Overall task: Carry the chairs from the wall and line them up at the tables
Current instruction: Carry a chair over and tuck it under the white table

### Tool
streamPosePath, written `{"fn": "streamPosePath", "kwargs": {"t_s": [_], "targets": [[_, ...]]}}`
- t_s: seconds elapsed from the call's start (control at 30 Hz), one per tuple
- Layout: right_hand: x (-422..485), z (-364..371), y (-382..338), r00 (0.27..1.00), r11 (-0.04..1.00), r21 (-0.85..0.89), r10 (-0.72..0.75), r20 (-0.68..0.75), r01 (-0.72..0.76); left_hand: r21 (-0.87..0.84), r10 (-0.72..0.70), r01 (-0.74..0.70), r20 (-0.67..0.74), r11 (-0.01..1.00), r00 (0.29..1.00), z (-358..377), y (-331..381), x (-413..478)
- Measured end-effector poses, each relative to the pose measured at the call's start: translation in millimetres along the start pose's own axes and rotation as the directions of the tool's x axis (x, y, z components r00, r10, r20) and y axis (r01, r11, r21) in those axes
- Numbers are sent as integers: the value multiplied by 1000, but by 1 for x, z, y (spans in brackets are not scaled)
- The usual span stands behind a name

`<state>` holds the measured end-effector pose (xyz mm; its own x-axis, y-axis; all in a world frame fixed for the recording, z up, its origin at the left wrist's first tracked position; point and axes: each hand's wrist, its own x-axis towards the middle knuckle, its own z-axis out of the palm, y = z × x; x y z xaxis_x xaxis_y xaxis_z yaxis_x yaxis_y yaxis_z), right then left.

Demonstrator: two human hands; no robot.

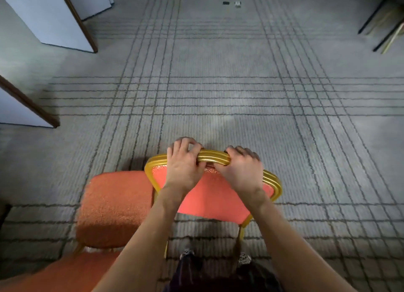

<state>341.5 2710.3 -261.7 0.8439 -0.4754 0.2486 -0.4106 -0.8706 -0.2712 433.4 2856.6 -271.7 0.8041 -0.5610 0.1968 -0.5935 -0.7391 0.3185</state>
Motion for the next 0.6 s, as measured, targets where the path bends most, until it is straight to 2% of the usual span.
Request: {"fn": "streamPosePath", "kwargs": {"t_s": [0.1, 0.2, 0.33, 0.47, 0.53, 0.6], "targets": [[2, 2, -7, 989, 989, -29, 145, 21, -144, -8, 76, -76, 88, 997, 993, -1, -8, 13], [6, -2, -11, 977, 978, -51, 204, 60, -201, -15, 88, -87, 165, 996, 982, -6, -17, 24], [3, 5, -13, 976, 975, -57, 217, 11, -216, -20, 81, -79, 212, 997, 974, -8, -24, 30], [3, 9, -1, 987, 986, 37, 162, -15, -161, 46, 58, -70, 221, 996, 974, -6, -22, 32], [7, 8, 3, 987, 987, 0, 160, -15, -160, 64, 41, -57, 237, 996, 971, -5, -20, 37], [13, 8, 1, 983, 981, -59, 183, -19, -184, 48, 54, -64, 193, 997, 980, -5, -20, 43]]}}
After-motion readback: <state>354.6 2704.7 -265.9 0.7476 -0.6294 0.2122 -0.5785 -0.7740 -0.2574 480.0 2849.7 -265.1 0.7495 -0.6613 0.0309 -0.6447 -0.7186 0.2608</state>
